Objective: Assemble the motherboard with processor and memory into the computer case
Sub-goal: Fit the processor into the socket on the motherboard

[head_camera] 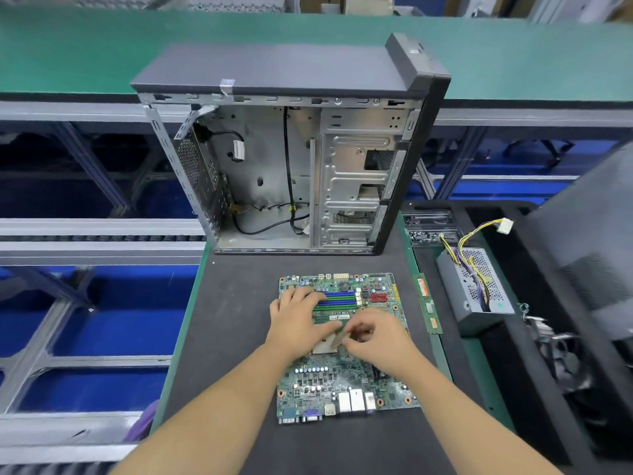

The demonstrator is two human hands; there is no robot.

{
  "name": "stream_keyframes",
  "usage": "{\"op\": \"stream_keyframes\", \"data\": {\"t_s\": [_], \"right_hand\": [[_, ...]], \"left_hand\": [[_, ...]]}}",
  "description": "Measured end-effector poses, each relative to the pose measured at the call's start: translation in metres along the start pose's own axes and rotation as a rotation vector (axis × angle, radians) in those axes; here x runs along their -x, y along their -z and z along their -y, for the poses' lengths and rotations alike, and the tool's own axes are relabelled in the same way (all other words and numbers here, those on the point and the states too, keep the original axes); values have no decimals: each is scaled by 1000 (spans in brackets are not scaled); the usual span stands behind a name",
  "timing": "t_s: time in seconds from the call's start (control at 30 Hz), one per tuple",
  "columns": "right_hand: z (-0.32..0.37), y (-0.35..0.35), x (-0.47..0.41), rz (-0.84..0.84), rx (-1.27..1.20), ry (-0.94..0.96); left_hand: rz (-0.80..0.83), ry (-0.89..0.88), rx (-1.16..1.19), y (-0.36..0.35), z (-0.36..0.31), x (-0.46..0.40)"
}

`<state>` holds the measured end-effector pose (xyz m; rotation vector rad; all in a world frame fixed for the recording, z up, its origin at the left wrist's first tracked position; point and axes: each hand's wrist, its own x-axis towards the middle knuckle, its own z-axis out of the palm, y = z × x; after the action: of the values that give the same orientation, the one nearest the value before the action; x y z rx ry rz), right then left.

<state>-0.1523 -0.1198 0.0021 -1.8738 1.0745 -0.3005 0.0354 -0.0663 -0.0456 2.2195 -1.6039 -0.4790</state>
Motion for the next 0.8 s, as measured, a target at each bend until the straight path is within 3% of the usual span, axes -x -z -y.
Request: {"op": "stream_keyframes", "data": {"t_s": [0.27,0.4,0.63,0.8], "right_hand": [[-4,-25,-2,-94,-114,15],[-11,-31,-3,-85,-181,-9],[-16,-35,-1,-84,-286,-38],[-16,-35,0,-63,-412,-55]], "left_hand": [[-107,-23,-77,-1,6,19],[-245,-69,-51,3,16,34],[-76,-224,-84,1,20,49],[-43,-198,-69,-3,12,44]]}}
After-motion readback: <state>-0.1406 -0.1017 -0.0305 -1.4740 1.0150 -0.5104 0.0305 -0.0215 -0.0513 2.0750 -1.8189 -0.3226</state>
